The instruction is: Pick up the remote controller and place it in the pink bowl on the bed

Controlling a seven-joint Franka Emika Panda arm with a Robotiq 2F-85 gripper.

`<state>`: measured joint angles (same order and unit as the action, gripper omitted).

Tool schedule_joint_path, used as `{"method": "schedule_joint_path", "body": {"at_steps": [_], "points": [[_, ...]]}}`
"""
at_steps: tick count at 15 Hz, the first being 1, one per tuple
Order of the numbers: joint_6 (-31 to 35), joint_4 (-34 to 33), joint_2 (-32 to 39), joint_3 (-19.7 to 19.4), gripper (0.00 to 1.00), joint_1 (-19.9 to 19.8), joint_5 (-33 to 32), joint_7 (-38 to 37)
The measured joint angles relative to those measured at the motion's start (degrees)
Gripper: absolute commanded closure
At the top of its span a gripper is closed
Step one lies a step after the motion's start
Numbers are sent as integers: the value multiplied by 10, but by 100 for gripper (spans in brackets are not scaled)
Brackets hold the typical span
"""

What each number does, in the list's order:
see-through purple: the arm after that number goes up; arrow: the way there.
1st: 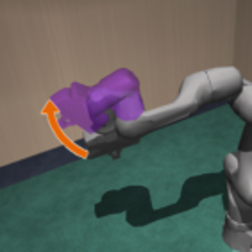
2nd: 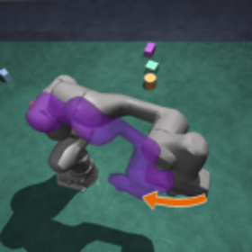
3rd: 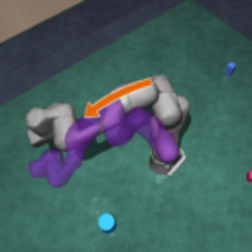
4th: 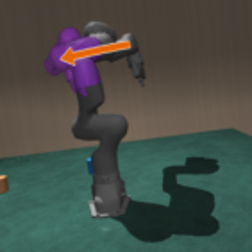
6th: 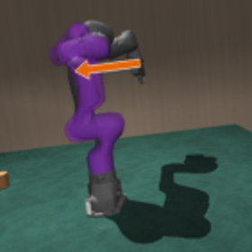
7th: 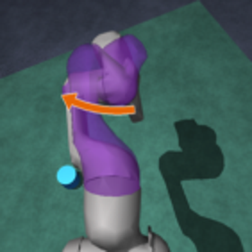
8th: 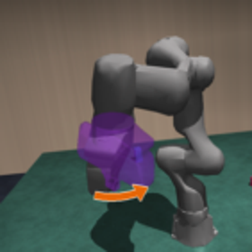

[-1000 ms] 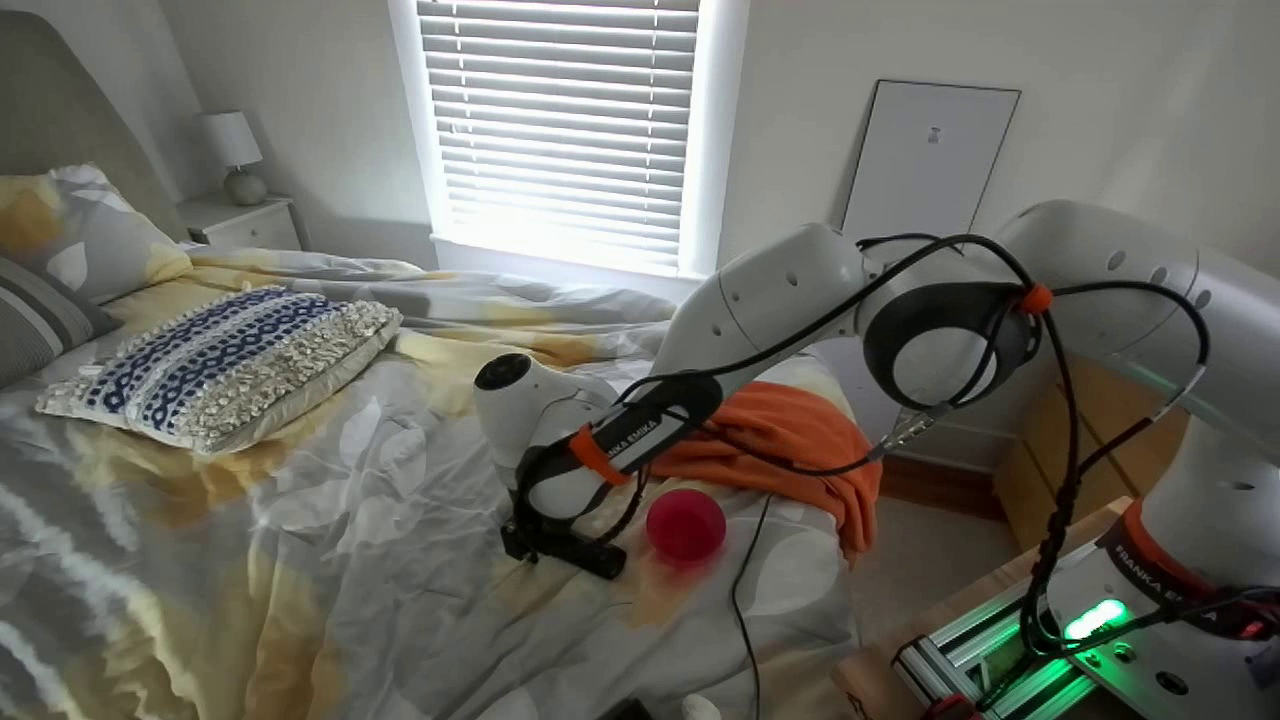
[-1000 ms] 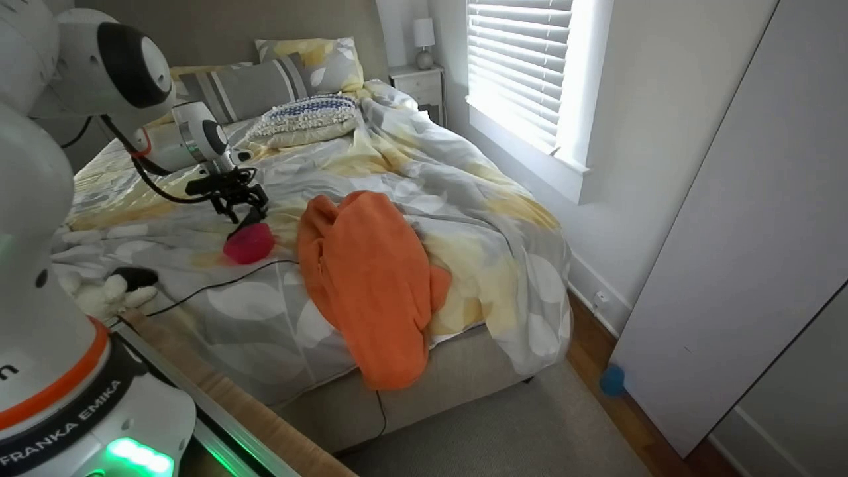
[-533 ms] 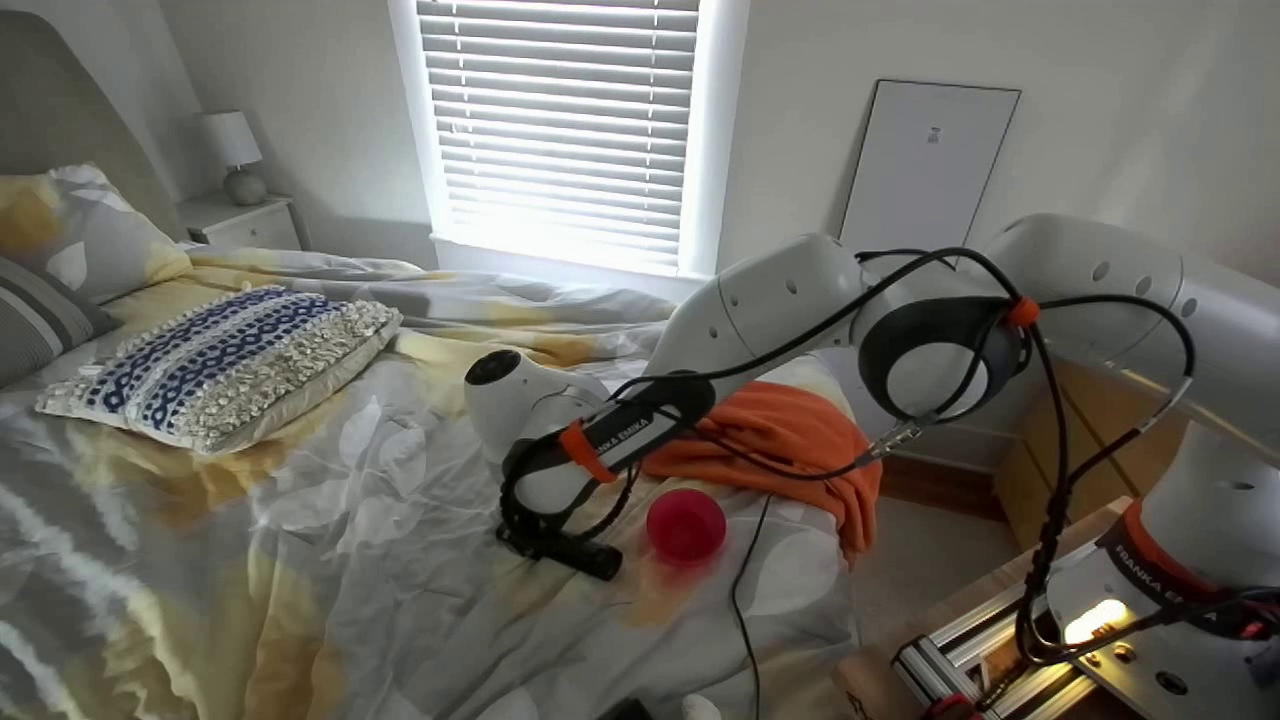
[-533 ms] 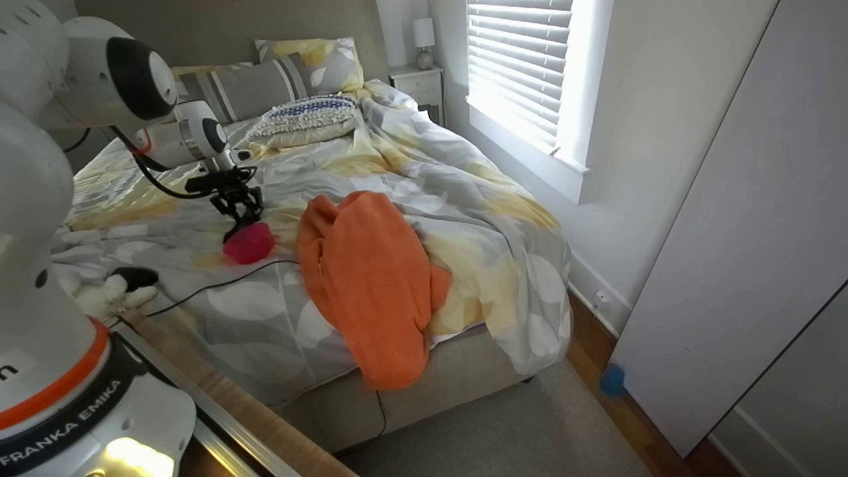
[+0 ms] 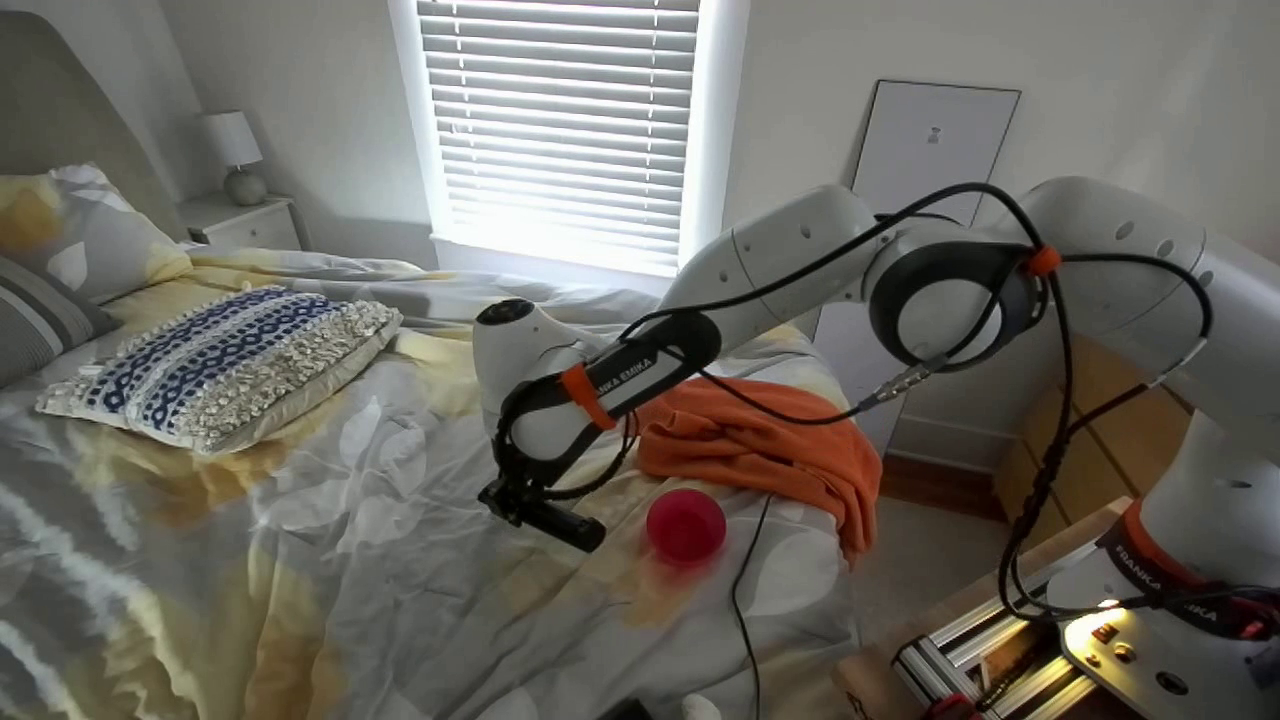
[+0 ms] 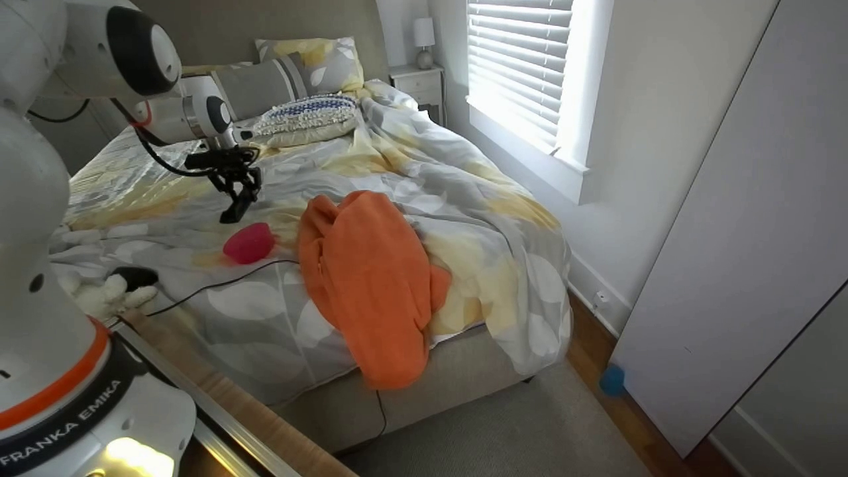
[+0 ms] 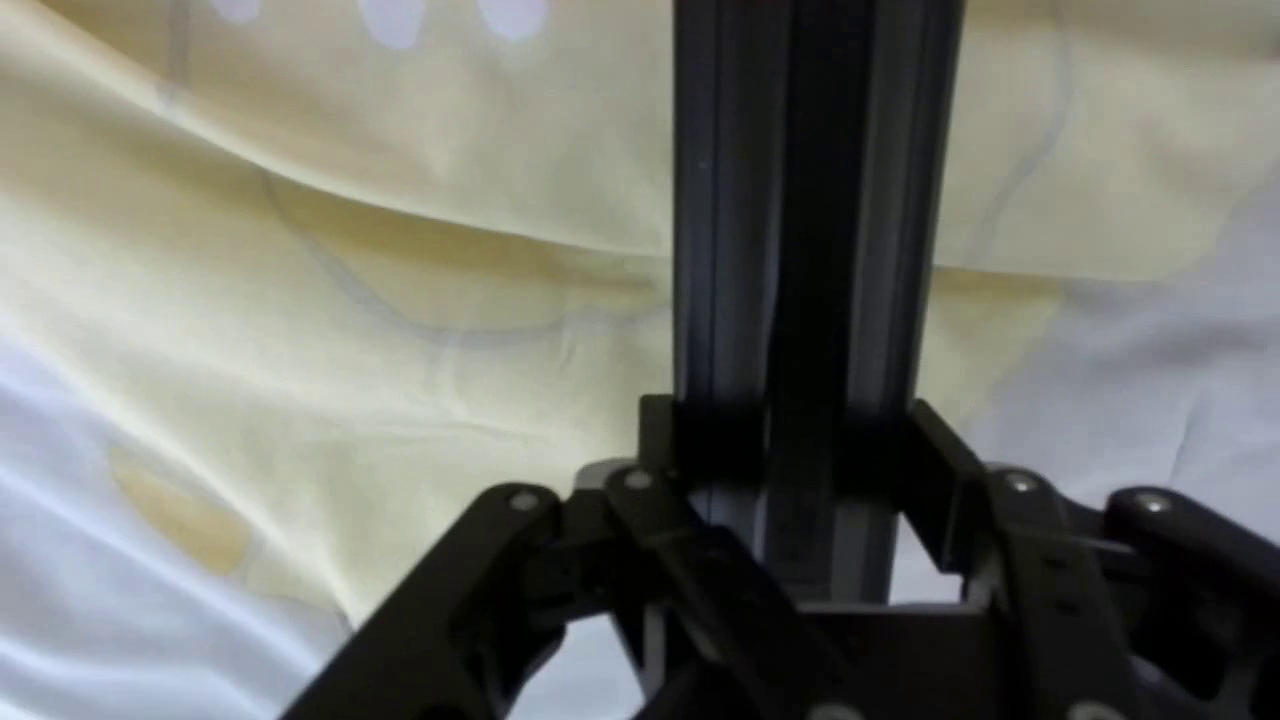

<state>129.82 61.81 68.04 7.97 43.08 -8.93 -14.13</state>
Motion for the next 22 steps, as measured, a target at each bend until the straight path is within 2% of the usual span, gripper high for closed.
{"method": "schedule_joint_path", "body": {"at_steps": [6,13,17,22], "points": [[85,158,-90,28,70,-60,8,7],[149,352,-206,38,70,-86,21,3],[197,464,-277,62,70,-114,48,7],[254,557,-324,63,70,-142,53,5]]}}
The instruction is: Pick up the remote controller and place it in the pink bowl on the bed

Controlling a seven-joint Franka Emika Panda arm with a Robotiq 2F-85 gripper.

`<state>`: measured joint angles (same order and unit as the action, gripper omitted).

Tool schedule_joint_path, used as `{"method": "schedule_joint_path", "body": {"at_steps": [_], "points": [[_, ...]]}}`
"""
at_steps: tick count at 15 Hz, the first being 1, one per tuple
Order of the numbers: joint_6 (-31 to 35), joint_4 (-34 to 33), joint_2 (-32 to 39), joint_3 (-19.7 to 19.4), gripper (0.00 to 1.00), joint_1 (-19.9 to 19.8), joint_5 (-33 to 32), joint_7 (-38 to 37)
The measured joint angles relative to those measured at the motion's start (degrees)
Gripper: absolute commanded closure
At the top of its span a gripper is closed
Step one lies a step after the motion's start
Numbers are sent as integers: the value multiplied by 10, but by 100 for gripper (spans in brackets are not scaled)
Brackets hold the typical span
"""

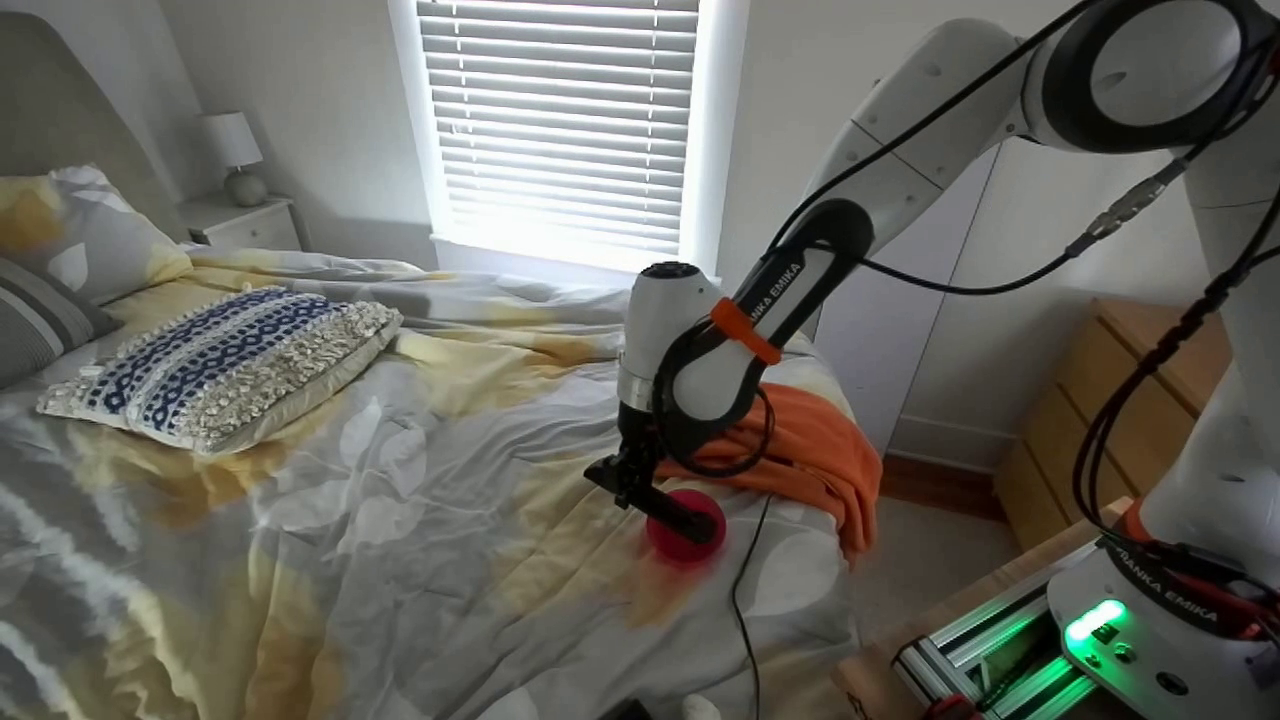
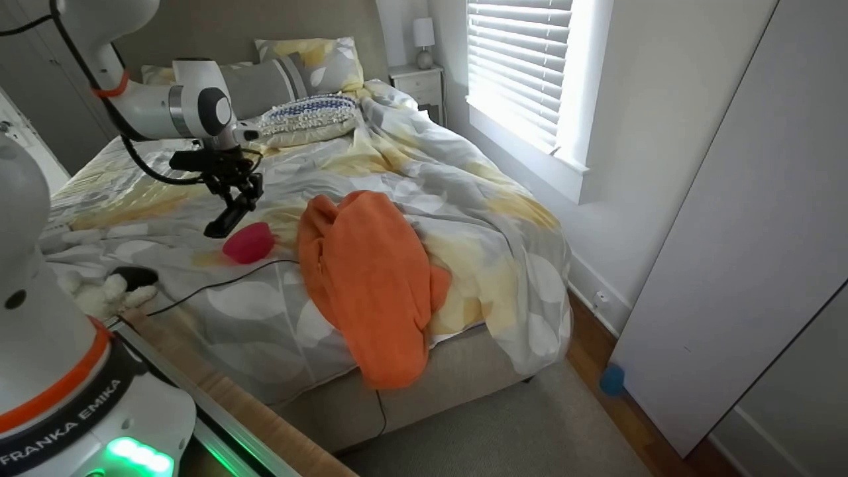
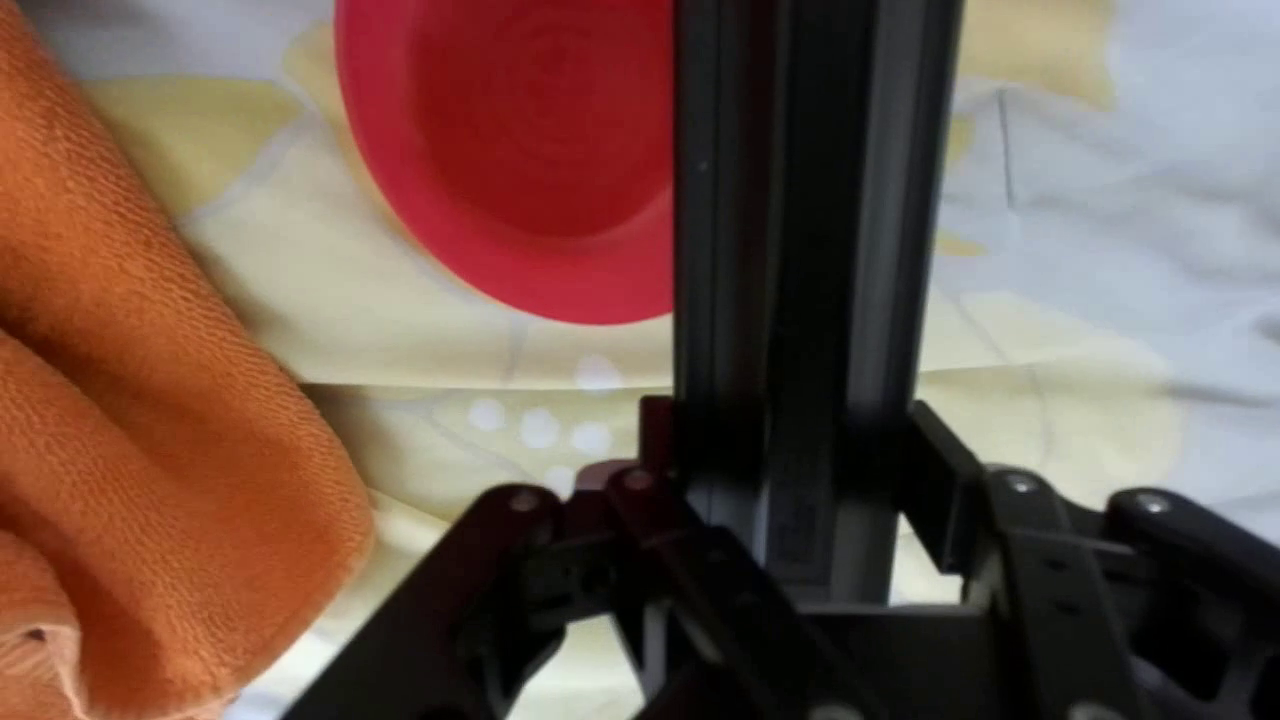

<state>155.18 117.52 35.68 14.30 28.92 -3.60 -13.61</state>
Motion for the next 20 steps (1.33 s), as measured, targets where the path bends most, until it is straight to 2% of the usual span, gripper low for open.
{"method": "schedule_joint_path", "body": {"at_steps": [4,7,9,14,20], "points": [[62,38,-2,-18,70,3,0,-23],[111,52,-3,-50,70,26,0,-60],[133,57,-3,-85,70,57,-1,-85],[136,59,-2,-174,70,148,-1,-147],[153,69,3,-256,70,253,0,-230]]}}
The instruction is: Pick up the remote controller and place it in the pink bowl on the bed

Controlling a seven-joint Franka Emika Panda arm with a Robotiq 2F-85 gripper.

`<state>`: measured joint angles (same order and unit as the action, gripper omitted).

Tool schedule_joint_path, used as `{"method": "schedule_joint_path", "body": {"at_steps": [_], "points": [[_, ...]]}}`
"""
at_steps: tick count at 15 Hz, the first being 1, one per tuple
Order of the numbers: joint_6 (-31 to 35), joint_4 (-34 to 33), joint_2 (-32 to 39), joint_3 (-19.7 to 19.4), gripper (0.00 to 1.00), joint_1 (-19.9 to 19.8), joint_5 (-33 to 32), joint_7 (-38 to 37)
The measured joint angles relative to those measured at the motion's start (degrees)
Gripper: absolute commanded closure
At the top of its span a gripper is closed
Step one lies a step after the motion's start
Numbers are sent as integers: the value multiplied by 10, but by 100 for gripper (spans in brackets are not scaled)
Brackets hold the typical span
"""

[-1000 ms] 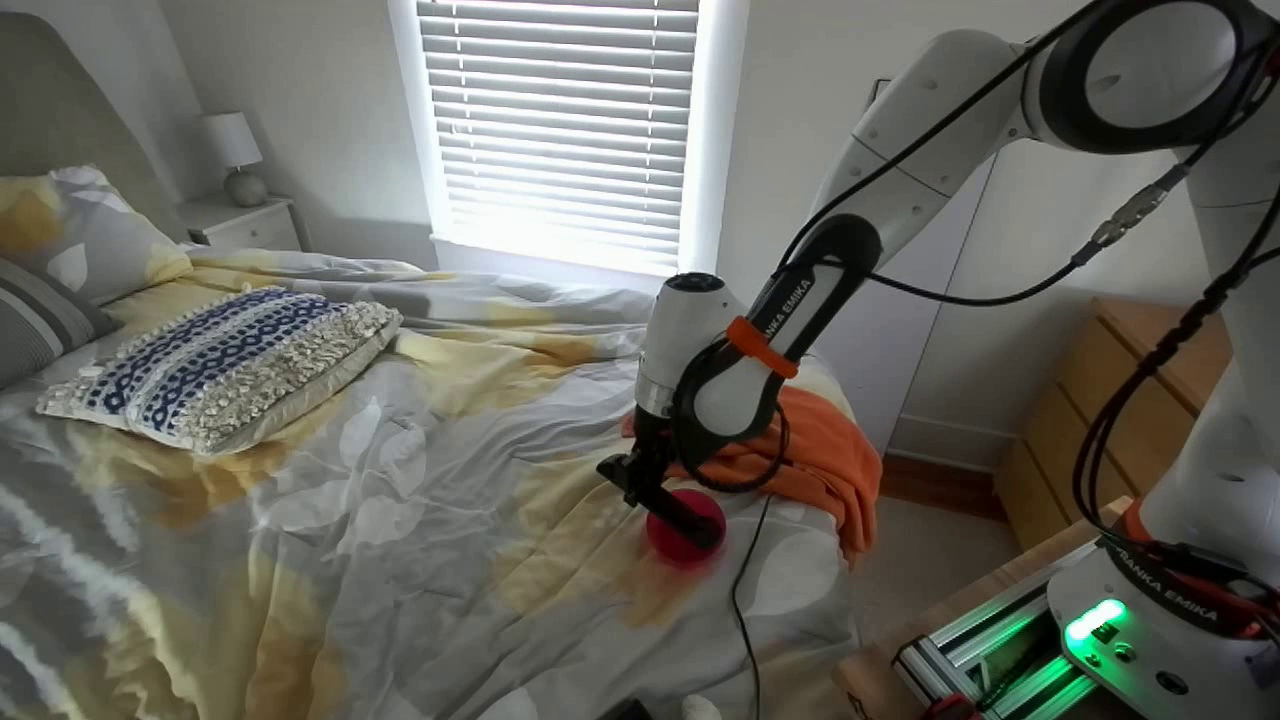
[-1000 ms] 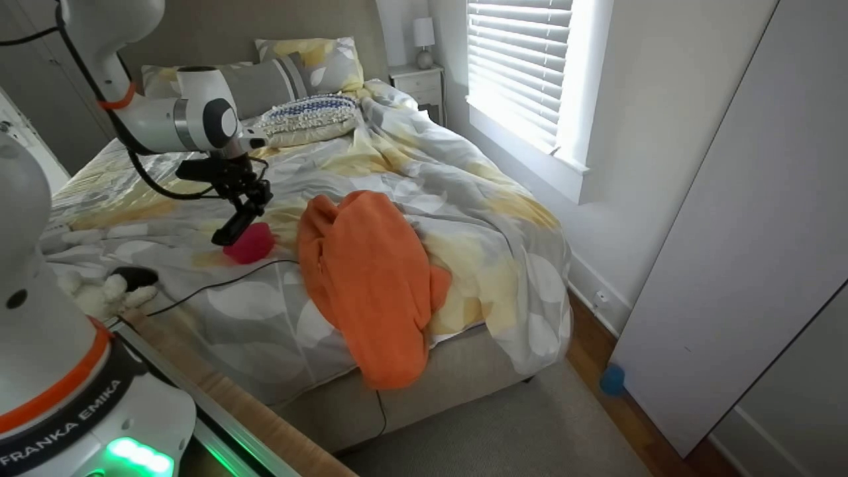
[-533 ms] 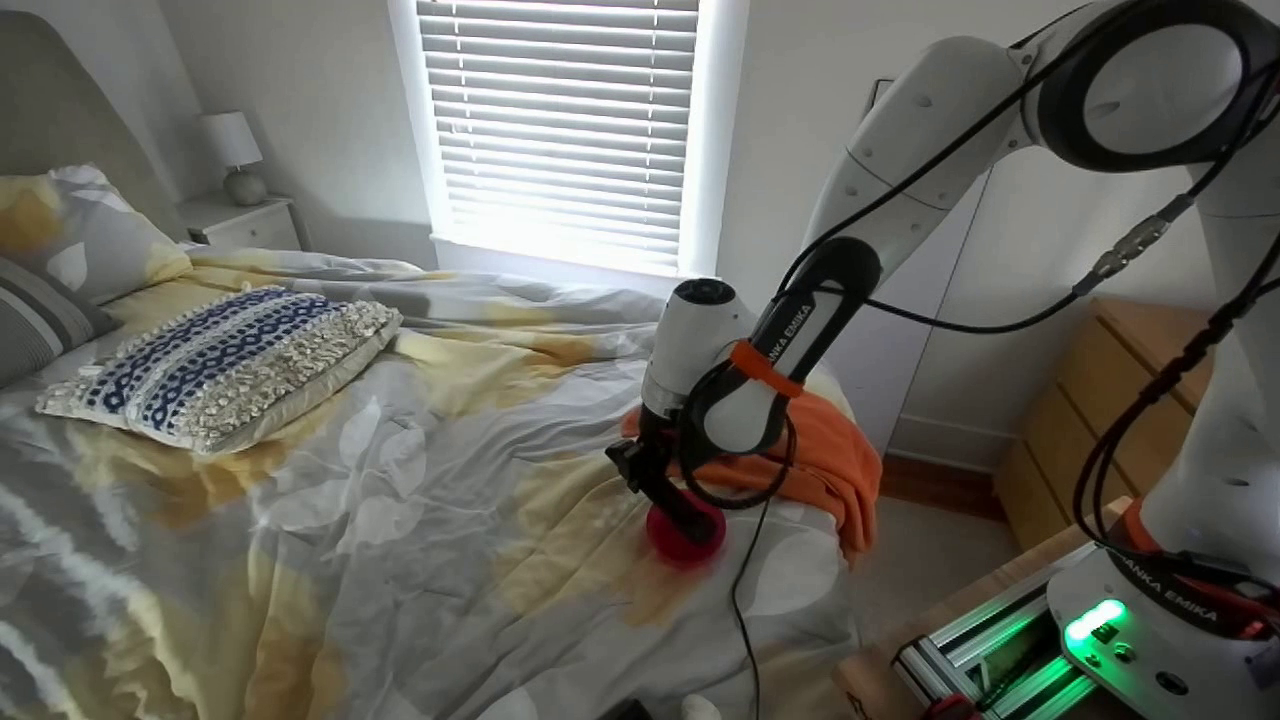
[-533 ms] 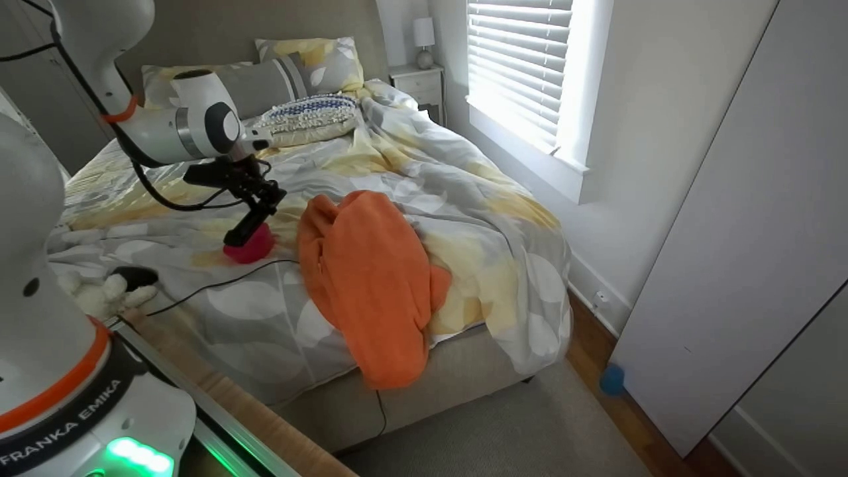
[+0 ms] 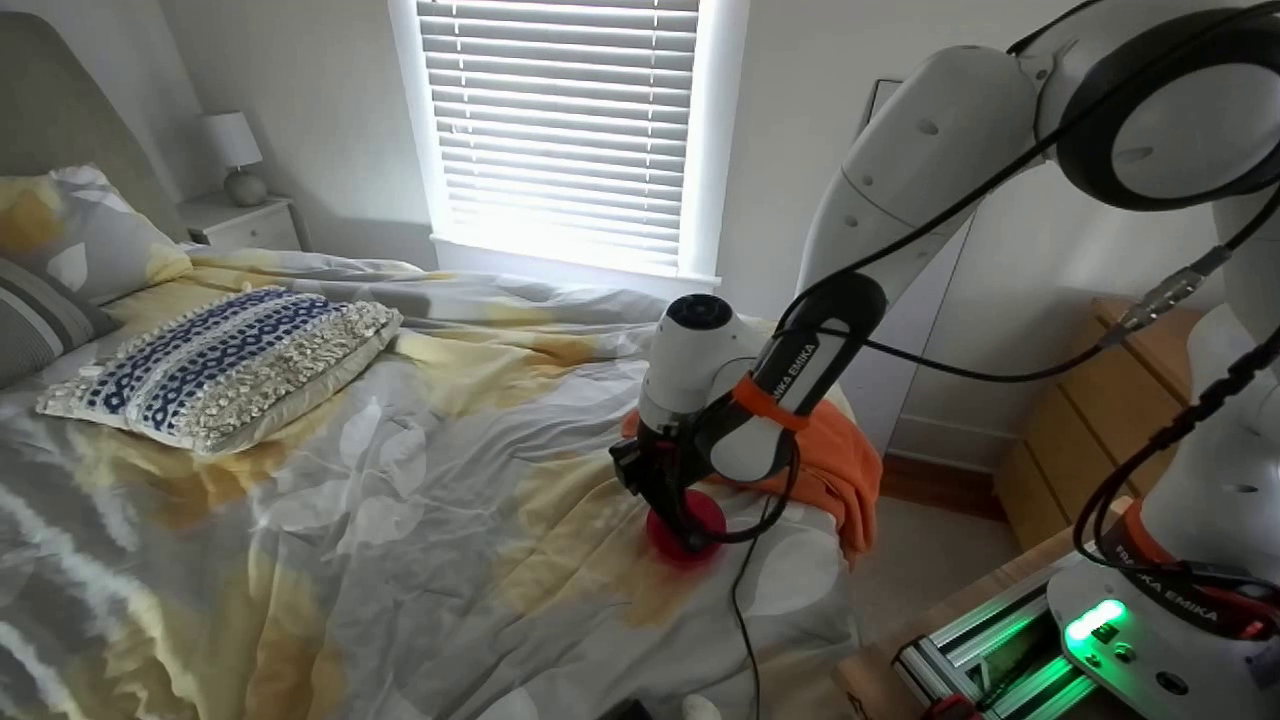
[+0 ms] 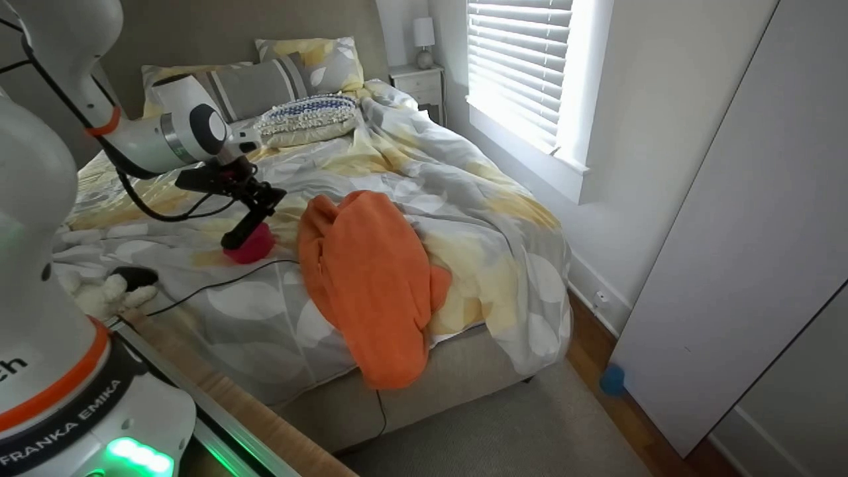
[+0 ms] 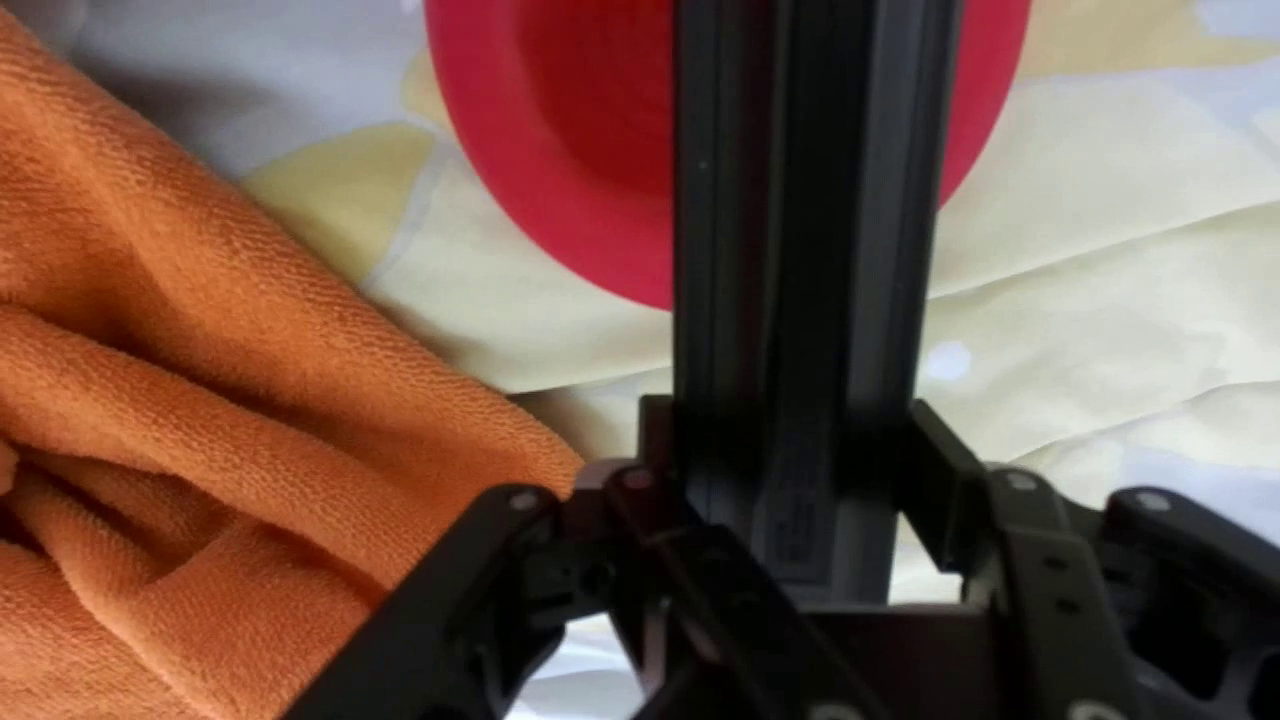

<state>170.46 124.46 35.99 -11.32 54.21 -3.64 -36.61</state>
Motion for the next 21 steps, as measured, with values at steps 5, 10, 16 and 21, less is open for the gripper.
{"method": "schedule_joint_path", "body": {"at_steps": [5,10,16,21], "points": [[54,26,10,-87,70,100,1,-53],[97,54,30,-174,70,198,32,-59],[144,70,71,-207,70,267,122,-53],[168,77,95,-207,11,290,190,-24]]}}
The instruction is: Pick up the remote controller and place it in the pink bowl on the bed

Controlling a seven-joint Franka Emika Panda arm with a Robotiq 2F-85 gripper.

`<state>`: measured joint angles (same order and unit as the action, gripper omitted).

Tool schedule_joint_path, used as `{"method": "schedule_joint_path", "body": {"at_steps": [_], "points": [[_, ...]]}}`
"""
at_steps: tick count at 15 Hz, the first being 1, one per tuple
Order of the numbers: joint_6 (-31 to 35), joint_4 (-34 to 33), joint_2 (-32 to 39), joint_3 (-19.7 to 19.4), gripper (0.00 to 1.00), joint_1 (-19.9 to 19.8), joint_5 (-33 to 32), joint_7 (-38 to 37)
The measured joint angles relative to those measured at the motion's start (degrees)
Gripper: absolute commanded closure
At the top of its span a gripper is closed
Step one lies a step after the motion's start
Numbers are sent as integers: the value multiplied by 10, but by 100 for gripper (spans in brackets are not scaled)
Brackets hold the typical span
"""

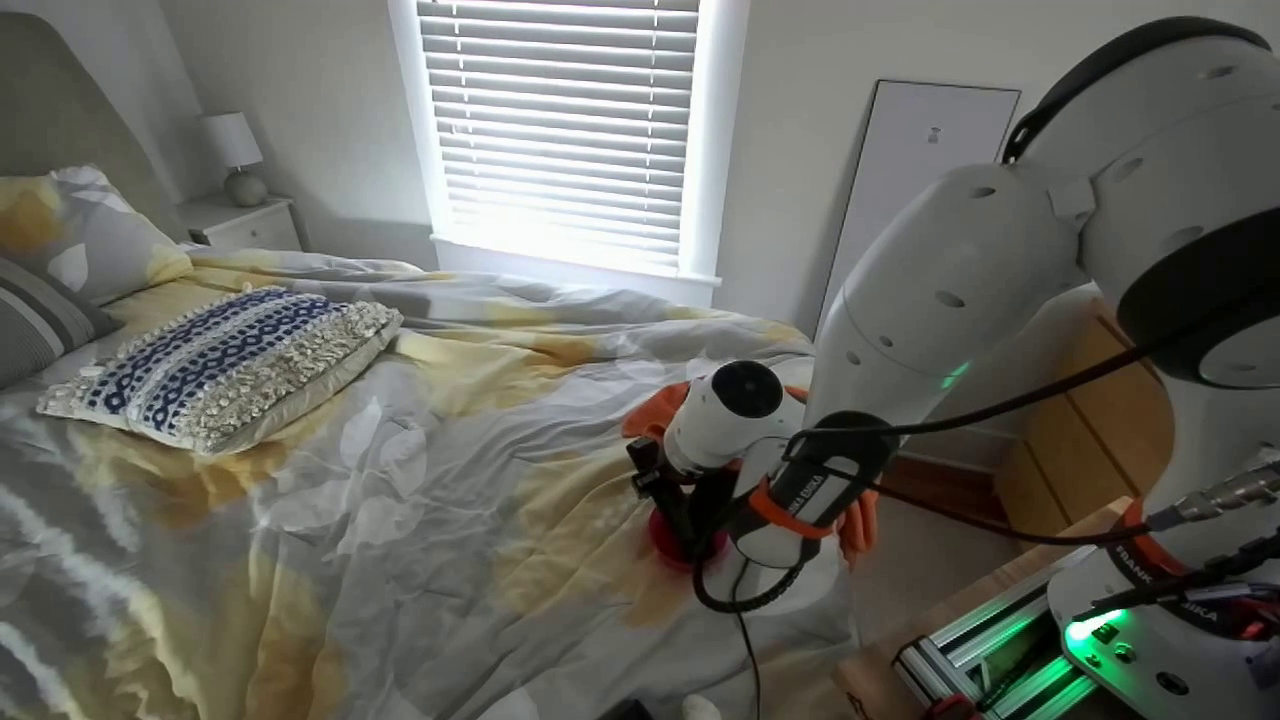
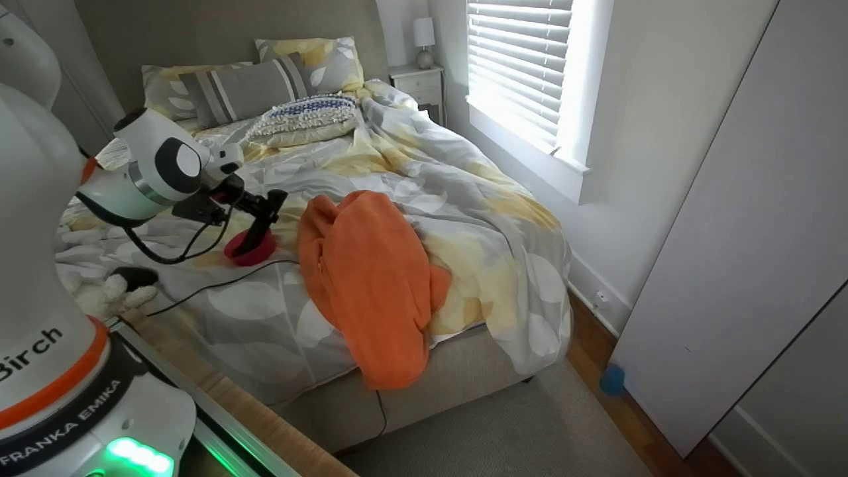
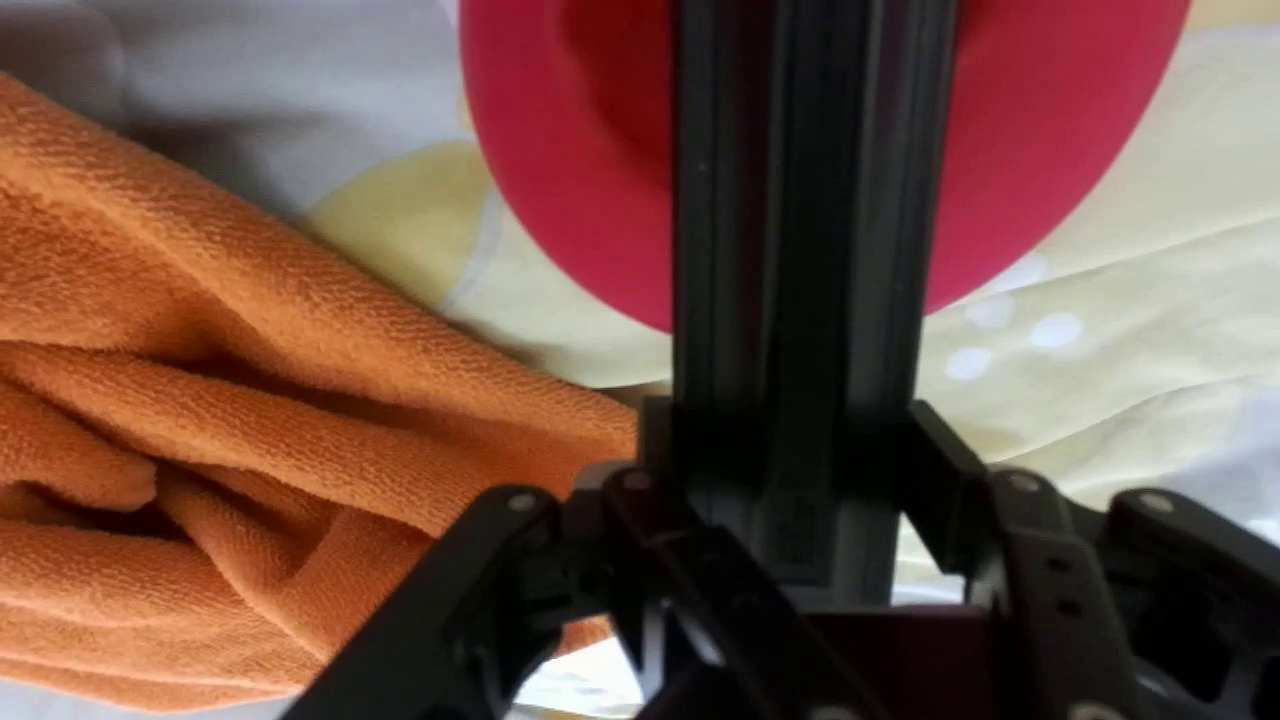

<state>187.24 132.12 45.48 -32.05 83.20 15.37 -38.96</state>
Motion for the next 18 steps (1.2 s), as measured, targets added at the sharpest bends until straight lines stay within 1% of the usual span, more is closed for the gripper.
{"method": "schedule_joint_path", "body": {"at_steps": [1,2,9,11,13,16,17,18], "points": [[2,0,1,0,4,2,9,6],[5,0,1,0,0,3,16,14],[23,-1,-9,2,0,5,55,71],[23,-1,-14,7,0,2,62,84],[23,-1,-23,21,0,-8,62,102],[-16,4,-62,44,0,-34,59,143],[-34,6,-82,53,0,-46,56,155],[-66,7,-105,55,0,-55,55,161]]}}
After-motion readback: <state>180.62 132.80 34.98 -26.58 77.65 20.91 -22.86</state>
